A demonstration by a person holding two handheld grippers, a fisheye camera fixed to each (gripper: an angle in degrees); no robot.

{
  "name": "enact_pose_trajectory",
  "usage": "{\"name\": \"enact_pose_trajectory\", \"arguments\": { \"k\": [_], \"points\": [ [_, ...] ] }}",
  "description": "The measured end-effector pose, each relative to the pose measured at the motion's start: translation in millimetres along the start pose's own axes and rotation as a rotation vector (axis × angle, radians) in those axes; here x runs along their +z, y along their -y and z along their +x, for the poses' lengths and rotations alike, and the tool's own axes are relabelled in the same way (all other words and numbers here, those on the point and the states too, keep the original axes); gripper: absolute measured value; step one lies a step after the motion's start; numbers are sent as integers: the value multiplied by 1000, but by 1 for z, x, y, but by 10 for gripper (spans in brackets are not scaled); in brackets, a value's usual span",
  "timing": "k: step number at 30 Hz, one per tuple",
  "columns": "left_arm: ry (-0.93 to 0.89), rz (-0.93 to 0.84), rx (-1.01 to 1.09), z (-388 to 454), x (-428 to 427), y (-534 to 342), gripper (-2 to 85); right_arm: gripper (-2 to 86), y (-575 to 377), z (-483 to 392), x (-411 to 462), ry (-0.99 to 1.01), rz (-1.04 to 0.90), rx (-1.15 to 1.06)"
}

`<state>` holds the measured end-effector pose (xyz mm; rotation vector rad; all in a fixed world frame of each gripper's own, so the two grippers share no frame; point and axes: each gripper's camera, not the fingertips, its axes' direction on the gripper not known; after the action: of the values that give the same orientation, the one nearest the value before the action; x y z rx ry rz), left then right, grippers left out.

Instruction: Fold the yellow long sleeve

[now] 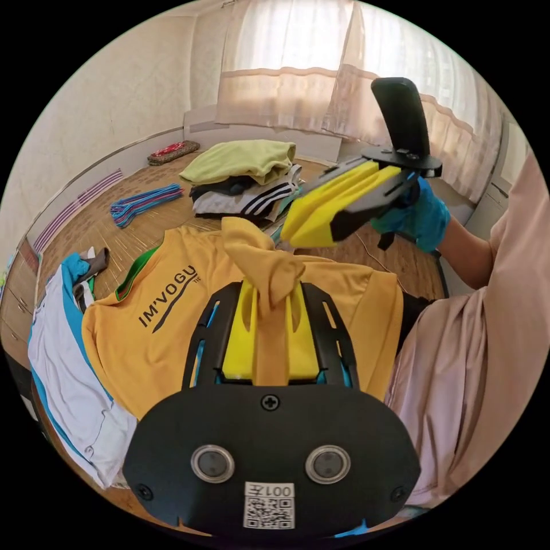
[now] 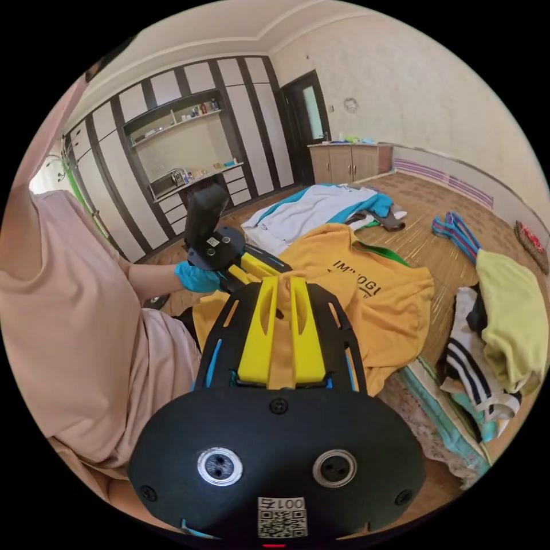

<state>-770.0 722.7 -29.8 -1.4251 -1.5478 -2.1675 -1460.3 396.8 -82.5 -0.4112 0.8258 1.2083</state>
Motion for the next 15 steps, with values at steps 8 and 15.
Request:
{"name": "enact_pose_trajectory", "arguments": {
  "k": [8, 15],
  "points": [
    [-35, 5, 59, -1, -24, -21, 27, 128, -19, 6, 31, -213, -137, -75],
    [-14, -45, 110, -9, -38, -27, 35, 57, -13, 5, 45, 20, 6, -103]
  ]
}}
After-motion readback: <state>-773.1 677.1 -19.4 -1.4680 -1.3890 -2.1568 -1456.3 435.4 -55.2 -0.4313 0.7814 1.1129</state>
